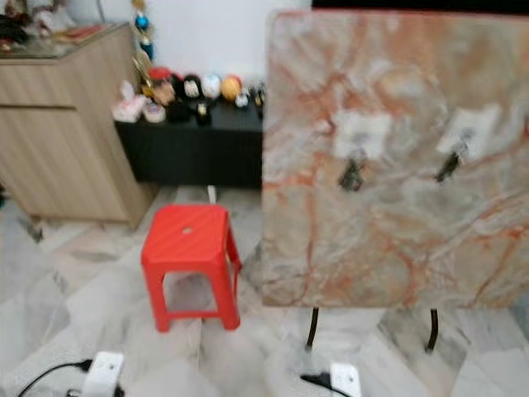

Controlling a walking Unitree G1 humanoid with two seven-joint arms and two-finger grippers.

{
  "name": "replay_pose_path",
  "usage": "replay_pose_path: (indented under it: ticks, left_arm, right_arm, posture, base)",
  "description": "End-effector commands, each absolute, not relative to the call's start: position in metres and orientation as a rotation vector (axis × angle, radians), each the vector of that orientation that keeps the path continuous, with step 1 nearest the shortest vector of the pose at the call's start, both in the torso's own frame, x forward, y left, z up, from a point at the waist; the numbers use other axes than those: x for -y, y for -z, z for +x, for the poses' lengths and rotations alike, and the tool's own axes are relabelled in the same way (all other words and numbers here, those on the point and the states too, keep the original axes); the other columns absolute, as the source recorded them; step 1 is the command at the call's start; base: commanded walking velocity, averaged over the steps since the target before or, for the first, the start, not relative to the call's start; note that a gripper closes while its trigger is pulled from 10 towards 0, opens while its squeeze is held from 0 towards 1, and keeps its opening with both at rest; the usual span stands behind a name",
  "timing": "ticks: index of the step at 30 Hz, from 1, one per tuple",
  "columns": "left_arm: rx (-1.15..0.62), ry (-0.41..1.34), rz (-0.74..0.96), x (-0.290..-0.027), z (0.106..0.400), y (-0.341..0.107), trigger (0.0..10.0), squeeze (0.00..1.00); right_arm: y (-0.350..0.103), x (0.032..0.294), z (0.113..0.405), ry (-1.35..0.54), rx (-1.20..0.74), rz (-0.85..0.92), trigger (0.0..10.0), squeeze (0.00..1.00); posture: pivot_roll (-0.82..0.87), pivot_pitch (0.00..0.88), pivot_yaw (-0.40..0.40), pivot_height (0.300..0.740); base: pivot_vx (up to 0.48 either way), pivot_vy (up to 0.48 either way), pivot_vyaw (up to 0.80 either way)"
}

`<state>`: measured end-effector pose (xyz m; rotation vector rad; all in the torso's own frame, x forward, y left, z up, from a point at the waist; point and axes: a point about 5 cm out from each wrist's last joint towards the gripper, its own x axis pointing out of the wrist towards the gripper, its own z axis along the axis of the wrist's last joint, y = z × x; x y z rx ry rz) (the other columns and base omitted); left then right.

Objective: Hang keys on a hook

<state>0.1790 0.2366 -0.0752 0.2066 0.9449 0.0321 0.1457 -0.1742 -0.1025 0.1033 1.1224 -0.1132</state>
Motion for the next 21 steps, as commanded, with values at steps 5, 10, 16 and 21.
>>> replay_pose_path:
  ticks: [5, 10, 16, 21]
  left_arm:
    - [-0.971, -0.034, 0.228, -0.2426, 0.1719, 0.0772, 10.0, 0.0]
    - [-0.973, -0.033, 0.233, -0.2432, 0.1715, 0.0772, 10.0, 0.0]
    - [-0.971, -0.036, 0.233, -0.2443, 0.1723, 0.0766, 10.0, 0.0]
    - [-0.969, -0.036, 0.233, -0.2446, 0.1742, 0.0757, 10.0, 0.0]
  right_arm:
    - [0.1023, 0.1663, 0.1479, 0.105, -1.116, 0.113, 10.0, 0.0]
    - [0.1027, 0.1655, 0.1469, 0.103, -1.119, 0.113, 10.0, 0.0]
    - [0.1025, 0.1648, 0.1477, 0.088, -1.119, 0.102, 10.0, 0.0]
    - [0.1009, 0.1658, 0.1515, 0.081, -1.104, 0.087, 10.0, 0.0]
  posture:
    - [0.02, 0.0, -0.007, 0.74]
    - [0.02, 0.0, -0.003, 0.74]
    - [0.02, 0.0, -0.001, 0.74]
    - [0.02, 0.0, -0.006, 0.74]
  base:
    - [0.0, -0.445, 0.0]
    - [0.0, -0.449, 0.0]
    - [0.0, -0.447, 0.0]
    - [0.0, -0.443, 0.0]
